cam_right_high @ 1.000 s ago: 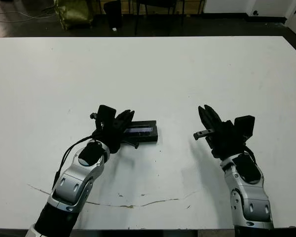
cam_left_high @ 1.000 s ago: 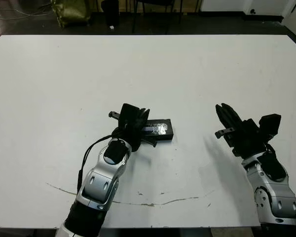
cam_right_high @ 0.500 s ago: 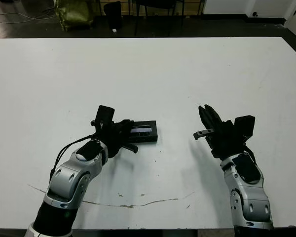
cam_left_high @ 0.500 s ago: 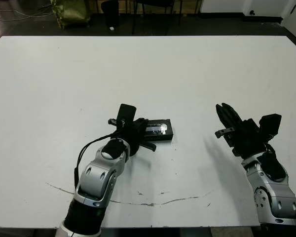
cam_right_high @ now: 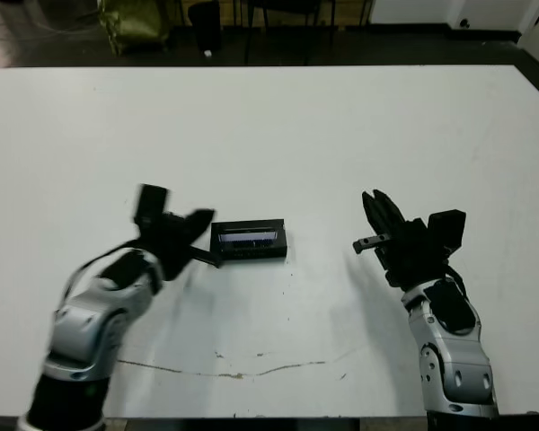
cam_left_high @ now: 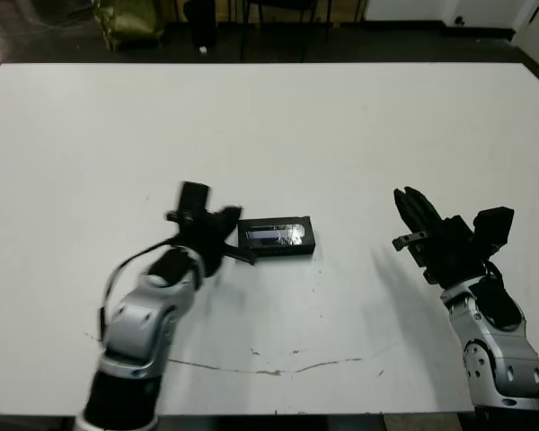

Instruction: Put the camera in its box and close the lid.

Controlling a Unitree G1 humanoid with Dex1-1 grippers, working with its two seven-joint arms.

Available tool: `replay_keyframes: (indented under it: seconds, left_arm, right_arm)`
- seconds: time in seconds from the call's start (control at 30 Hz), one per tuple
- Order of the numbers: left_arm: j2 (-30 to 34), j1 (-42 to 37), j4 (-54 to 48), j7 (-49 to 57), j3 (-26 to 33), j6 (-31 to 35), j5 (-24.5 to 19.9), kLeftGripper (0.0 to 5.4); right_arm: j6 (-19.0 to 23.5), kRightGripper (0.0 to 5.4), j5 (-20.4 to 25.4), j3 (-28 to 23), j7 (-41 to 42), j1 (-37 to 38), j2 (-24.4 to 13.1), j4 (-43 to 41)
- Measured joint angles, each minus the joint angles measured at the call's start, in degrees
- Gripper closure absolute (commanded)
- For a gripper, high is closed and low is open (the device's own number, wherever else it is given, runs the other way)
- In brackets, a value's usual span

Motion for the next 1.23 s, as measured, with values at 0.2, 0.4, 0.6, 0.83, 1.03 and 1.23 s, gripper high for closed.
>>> replay_keyframes:
  seconds: [0.2, 0.4, 0.6, 0.83, 1.03, 1.23]
  left_arm:
    - [2.7, 1.1, -4.7, -2.7, 9.2, -7.8, -6.9, 5.39]
    - [3.0, 4.8, -5.0, -3.0, 16.3, -14.4, -13.6, 5.39]
    - [2.2, 7.0, -3.5, 0.5, 18.1, -20.1, -14.6, 5.39]
    - [1.7, 7.0, 3.1, 4.3, 15.4, -33.0, -5.8, 5.39]
    - [0.1, 9.2, 6.9, 6.6, 12.3, -40.1, -0.4, 5.39]
    - [-0.4, 11.2, 9.1, 6.9, 11.0, -44.7, 1.4, 5.39]
  right_arm:
    - [0.0, 5.40, -0.1, -0.1, -0.7, -0.3, 0.1, -0.1]
    - [-2.6, 5.40, -4.9, 0.9, -4.4, -0.5, 0.7, -1.1]
    - [-7.9, 5.40, -11.1, 2.1, -8.7, -0.5, 2.3, -1.4]
    - [-12.0, 5.40, -16.2, 3.3, -12.4, -1.7, 3.2, 1.3]
    - [-17.6, 5.40, -20.5, 4.3, -15.3, -0.5, 4.0, 2.4]
    - [-18.0, 5.40, -21.5, 4.9, -16.8, 0.9, 5.1, 2.0]
